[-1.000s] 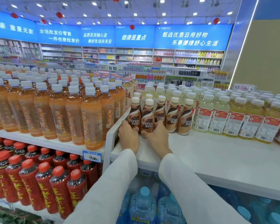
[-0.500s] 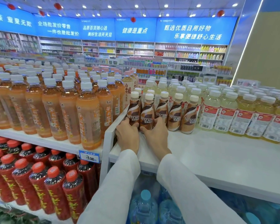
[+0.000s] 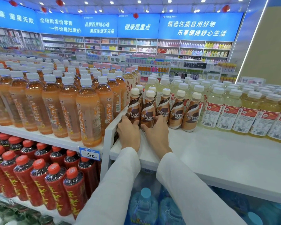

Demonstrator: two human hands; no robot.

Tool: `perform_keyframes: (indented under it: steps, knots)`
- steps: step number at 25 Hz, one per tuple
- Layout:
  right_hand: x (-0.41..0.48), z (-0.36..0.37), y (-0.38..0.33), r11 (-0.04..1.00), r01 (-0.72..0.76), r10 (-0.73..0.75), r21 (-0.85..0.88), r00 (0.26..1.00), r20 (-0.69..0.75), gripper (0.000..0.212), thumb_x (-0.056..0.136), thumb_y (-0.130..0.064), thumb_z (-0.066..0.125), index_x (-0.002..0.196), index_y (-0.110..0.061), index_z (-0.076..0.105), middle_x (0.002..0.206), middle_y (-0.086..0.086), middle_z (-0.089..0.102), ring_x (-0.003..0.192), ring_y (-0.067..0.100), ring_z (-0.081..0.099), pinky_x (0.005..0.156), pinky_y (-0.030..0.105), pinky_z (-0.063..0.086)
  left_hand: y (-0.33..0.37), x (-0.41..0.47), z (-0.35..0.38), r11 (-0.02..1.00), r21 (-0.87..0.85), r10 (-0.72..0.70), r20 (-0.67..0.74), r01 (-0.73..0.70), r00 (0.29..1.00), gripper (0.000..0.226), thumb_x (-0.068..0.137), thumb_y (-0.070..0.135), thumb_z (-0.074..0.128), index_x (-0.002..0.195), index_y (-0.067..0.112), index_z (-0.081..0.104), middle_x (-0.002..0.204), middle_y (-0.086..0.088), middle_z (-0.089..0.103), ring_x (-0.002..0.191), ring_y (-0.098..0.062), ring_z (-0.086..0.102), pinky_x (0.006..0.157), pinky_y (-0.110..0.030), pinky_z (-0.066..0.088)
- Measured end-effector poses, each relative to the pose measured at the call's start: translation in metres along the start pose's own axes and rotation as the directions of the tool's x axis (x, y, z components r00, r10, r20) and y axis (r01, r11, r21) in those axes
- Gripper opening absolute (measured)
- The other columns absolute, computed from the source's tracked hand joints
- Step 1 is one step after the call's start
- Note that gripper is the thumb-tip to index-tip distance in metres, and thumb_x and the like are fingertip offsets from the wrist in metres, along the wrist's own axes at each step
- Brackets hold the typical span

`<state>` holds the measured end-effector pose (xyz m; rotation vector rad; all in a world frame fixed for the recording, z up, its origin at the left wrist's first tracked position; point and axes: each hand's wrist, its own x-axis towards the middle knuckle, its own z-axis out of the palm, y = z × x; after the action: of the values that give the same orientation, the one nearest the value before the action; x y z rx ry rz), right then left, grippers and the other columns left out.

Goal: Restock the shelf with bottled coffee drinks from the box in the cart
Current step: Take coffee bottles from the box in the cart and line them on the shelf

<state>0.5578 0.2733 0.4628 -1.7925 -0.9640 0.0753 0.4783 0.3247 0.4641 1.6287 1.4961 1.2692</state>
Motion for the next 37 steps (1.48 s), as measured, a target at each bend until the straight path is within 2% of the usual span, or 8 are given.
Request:
perform_keyframes:
  steps: [12,16,18,23,27,29,33,37]
  knots:
    - [-0.009,-0.008,0.004,1.000,-0.001,0.001,0.000,0.998,0.066,0.051,0.086,-0.033,0.078,0.125,-0.012,0.052,0.135,0.007,0.051,0.120,0.026,0.054,0.100,0.038,0.046,-0.003,-0.012,-0.015,0.998,0.026,0.054,0.031,-0.054,0.998,0.048,0.096,0.032,0.069,0.136,0.009,0.057,0.134,-0.013,0.065,0.126,-0.034,0.059,0.106,-0.045,0.047]
    - [-0.031,-0.025,0.008,0.999,0.000,0.007,-0.049,0.989,0.147,0.052,0.094,-0.035,0.069,0.136,-0.010,0.053,0.135,0.008,0.056,0.123,0.027,0.054,0.104,0.041,0.045,-0.013,-0.029,-0.045,0.994,0.057,0.092,0.059,-0.095,0.994,0.036,0.096,0.034,0.065,0.123,0.010,0.066,0.122,-0.008,0.071,0.115,-0.028,0.064,0.094,-0.035,0.050]
    - [-0.052,-0.037,0.005,0.997,0.008,0.004,-0.074,0.986,0.166,0.055,0.095,-0.040,0.066,0.142,-0.015,0.052,0.139,0.004,0.056,0.124,0.023,0.055,0.108,0.041,0.044,-0.020,-0.044,-0.062,0.991,0.075,0.100,0.091,-0.107,0.991,0.042,0.096,0.042,0.063,0.128,0.014,0.065,0.125,-0.005,0.070,0.114,-0.024,0.063,0.089,-0.030,0.046]
    - [-0.124,-0.052,-0.008,0.993,0.119,-0.119,0.014,0.971,0.207,0.044,0.098,-0.048,0.058,0.135,-0.024,0.058,0.133,-0.010,0.056,0.119,0.008,0.054,0.101,0.025,0.040,-0.050,-0.092,-0.112,0.984,0.027,0.173,0.132,-0.178,0.976,0.052,0.092,0.057,0.058,0.134,0.027,0.059,0.132,0.005,0.066,0.122,-0.018,0.058,0.101,-0.035,0.047]
    - [-0.189,-0.050,-0.016,0.968,0.202,-0.235,0.148,0.936,0.263,0.030,0.097,-0.054,0.054,0.126,-0.043,0.056,0.123,-0.033,0.053,0.119,-0.013,0.047,0.098,0.006,0.034,-0.096,-0.137,-0.165,0.982,-0.015,0.191,0.077,-0.190,0.979,0.049,0.090,0.062,0.054,0.130,0.034,0.063,0.122,0.015,0.064,0.116,-0.005,0.056,0.098,-0.027,0.045]
    - [-0.223,-0.039,-0.012,0.968,0.190,-0.234,0.163,0.915,0.328,0.034,0.096,-0.061,0.050,0.125,-0.046,0.056,0.125,-0.034,0.053,0.122,-0.013,0.046,0.097,0.006,0.033,-0.131,-0.159,-0.194,0.989,0.000,0.146,0.028,-0.146,0.989,0.044,0.091,0.060,0.055,0.127,0.036,0.065,0.120,0.021,0.063,0.115,0.000,0.055,0.098,-0.026,0.045]
    - [-0.286,0.003,0.007,0.981,0.084,-0.166,0.173,0.827,0.537,0.048,0.087,-0.067,0.045,0.127,-0.042,0.056,0.132,-0.024,0.055,0.125,-0.006,0.048,0.101,0.019,0.037,-0.204,-0.205,-0.255,0.998,0.055,-0.041,-0.009,0.041,0.999,0.035,0.091,0.061,0.055,0.123,0.047,0.061,0.120,0.034,0.057,0.116,0.008,0.052,0.096,-0.021,0.043]
    - [-0.347,0.052,0.028,0.995,-0.016,-0.060,0.097,0.680,0.731,0.035,0.098,-0.051,0.054,0.129,-0.036,0.057,0.134,-0.015,0.055,0.104,-0.011,0.053,0.086,0.010,0.042,-0.274,-0.258,-0.312,0.947,0.165,-0.256,-0.132,0.276,0.958,0.047,0.088,0.064,0.052,0.124,0.037,0.066,0.116,0.019,0.064,0.100,-0.005,0.059,0.092,-0.026,0.046]
